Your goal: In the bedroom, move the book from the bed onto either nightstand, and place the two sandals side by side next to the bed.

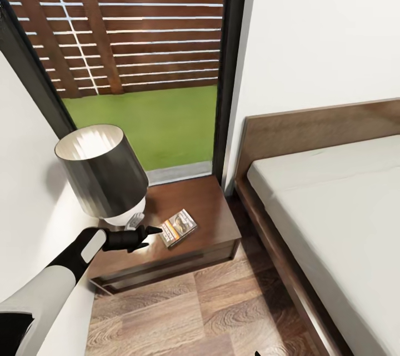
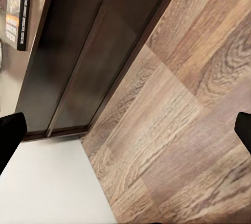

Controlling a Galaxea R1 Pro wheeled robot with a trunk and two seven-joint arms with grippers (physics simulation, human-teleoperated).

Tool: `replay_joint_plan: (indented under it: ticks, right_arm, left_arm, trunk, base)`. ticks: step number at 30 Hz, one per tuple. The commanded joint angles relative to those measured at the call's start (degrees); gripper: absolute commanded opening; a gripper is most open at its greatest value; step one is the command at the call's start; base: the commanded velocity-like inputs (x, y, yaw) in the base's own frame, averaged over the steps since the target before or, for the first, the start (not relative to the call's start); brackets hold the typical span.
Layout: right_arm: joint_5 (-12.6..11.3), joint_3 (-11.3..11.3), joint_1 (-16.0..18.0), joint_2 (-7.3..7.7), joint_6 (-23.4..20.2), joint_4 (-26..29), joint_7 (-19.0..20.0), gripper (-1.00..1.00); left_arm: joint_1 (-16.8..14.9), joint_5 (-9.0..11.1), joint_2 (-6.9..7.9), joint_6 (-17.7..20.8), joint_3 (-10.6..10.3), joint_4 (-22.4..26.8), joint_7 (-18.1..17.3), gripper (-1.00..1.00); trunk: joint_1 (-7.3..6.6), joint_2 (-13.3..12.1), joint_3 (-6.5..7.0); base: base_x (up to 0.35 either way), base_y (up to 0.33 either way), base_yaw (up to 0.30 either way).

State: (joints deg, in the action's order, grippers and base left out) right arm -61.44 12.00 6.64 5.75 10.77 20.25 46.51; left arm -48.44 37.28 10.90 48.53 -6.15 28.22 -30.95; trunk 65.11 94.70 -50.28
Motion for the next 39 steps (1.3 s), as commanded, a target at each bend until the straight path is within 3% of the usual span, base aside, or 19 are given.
replay_joint_plan:
  ticks: [1,12,17,28,39]
  right_arm:
    - [-0.4,0.5,0.0,0.05,0.4,0.0,0.1,1.00]
    - [-0.4,0.5,0.0,0.05,0.4,0.0,0.1,1.00]
    - [-0.4,0.5,0.0,0.05,0.4,-0.1,0.1,1.00]
    - [-0.4,0.5,0.0,0.05,0.4,0.0,0.1,1.00]
    - [-0.4,0.5,0.0,0.05,0.4,0.0,0.1,1.00]
  left_arm:
    - [0.0,0.0,0.12,0.0,-0.3,0.0,-0.2,1.00]
    - [1.0,0.0,0.40,0.0,-0.3,0.0,-0.6,1.00]
    - [2.6,-0.2,0.42,-0.7,-0.3,0.0,-2.6,1.00]
    - [7.3,-4.8,0.11,-8.6,-0.3,-1.1,-11.9,1.00]
    - [9.6,-5.9,-0.35,-14.9,-0.3,-4.7,-16.3,1.00]
  trunk:
    - [0.00,0.0,0.05]
    - [0.00,0.0,1.02]
    - [0.00,0.0,1.46]
    - [0.00,0.0,2.44]
    - [0.00,0.0,3.41]
  base:
    - [0.000,0.000,0.000]
    - [0.000,0.000,0.000]
    - [0.000,0.000,0.000]
    - [0.000,0.000,0.000]
    - [0.000,0.000,0.000]
